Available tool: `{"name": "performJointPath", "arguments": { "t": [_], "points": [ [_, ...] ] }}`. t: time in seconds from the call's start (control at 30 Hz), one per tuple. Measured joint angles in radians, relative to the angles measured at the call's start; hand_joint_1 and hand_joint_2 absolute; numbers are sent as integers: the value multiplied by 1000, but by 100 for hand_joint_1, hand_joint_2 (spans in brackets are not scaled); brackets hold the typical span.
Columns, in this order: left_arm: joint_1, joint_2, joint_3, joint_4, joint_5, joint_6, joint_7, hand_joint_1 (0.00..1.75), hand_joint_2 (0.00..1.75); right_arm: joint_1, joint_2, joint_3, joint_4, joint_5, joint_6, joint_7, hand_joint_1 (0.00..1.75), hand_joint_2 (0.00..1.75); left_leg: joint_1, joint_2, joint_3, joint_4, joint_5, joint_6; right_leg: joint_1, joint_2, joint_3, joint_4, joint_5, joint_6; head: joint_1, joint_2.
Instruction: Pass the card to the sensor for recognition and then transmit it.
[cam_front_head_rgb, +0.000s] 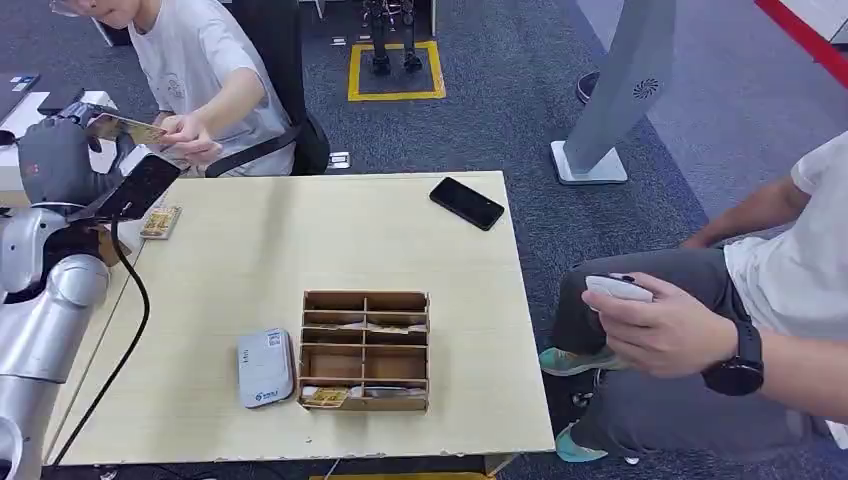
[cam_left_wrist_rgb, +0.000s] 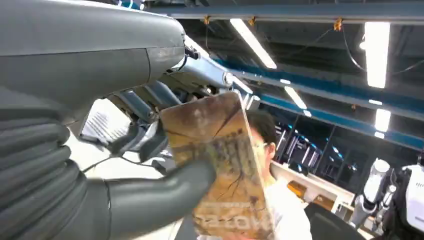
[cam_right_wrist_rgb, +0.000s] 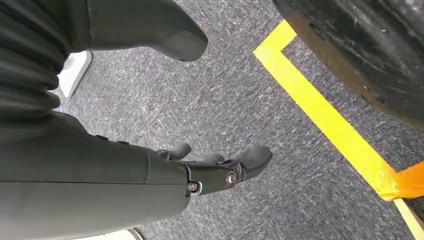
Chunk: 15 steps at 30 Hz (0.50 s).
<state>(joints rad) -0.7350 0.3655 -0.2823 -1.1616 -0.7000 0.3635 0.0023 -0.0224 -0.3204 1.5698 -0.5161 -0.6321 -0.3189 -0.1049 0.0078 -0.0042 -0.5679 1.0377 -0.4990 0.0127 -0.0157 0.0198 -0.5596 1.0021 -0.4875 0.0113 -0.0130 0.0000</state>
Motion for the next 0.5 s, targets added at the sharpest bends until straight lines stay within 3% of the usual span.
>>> {"name": "performJointPath", "arguments": {
  "t": [0.5],
  "points": [
    [1,-1,-3,2,26,-10,15,0,175,0,0,0,1,0,-3,2,0,175,0,0,0,0,0,0,0,0,0,0,0,0,0,0]
  ]
}}
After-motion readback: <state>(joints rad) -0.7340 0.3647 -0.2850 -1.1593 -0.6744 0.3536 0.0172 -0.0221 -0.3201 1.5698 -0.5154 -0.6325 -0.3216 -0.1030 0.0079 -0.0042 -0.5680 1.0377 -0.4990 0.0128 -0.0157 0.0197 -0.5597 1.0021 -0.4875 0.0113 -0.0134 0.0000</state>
